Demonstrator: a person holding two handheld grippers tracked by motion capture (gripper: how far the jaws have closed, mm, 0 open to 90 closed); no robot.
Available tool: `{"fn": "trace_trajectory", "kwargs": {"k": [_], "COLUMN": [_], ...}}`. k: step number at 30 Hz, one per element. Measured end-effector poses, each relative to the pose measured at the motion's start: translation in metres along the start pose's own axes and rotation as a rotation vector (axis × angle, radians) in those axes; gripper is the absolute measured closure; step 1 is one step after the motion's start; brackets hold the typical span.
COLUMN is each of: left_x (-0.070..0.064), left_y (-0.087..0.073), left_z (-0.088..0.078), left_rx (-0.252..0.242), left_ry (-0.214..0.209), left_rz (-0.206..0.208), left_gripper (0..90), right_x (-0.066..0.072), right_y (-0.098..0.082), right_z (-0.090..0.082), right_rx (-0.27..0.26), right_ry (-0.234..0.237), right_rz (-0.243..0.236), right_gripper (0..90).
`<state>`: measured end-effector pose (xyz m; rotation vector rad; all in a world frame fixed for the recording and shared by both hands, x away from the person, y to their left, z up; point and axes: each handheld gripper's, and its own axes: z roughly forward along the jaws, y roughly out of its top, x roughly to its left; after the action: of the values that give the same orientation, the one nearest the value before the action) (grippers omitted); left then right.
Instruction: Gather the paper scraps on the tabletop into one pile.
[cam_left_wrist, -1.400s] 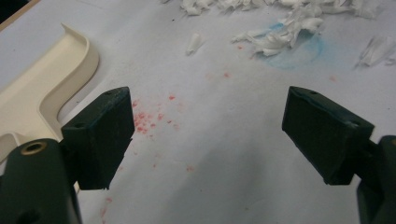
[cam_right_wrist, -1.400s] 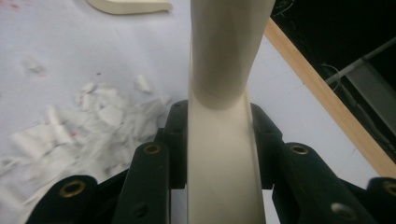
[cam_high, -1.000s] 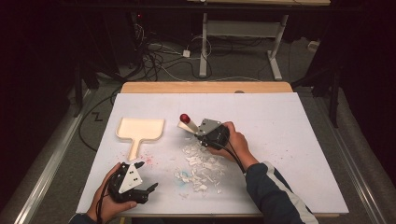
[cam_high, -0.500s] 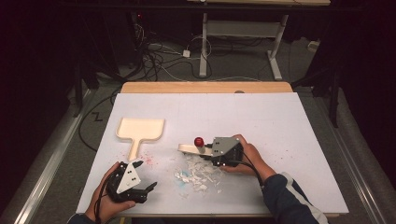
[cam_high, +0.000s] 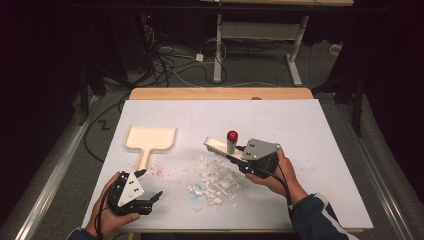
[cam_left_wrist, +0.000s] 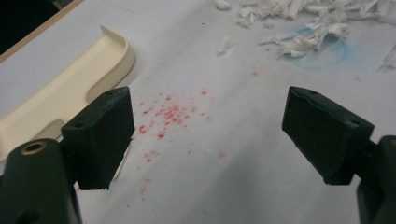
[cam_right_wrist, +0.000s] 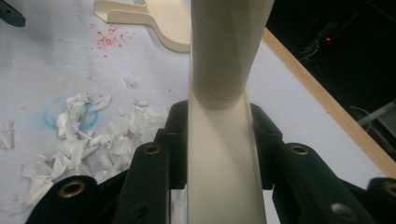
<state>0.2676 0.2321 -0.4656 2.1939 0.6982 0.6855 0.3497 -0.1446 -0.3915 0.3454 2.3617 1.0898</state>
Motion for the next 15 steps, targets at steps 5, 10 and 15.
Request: {"fn": "trace_trajectory", "kwargs": {"k": [5,10,15], "left_x": [0.002,0.006,0.008], "left_y": [-0.003,-0.004,-0.004], "left_z": [-0.005,-0.008,-0.009], "left_rx": [-0.008,-0.024,-0.024], "left_ry": [0.019,0.038,0.055], "left_rz": [-0.013,-0.033,-0.033], "left_gripper": [15.8,15.9,15.9], "right_x": [0.020,0.042,0.063], "right_y": [0.013,0.019,0.024], "right_z": [-0.017,-0.018,-0.010], "right_rx": [-0.038,-0.041,-0.049], "right_ry": [0.071,0.164,0.295], "right_rz": [0.092,0.136,0.184], "right_gripper": [68.1,68.1,68.1]}}
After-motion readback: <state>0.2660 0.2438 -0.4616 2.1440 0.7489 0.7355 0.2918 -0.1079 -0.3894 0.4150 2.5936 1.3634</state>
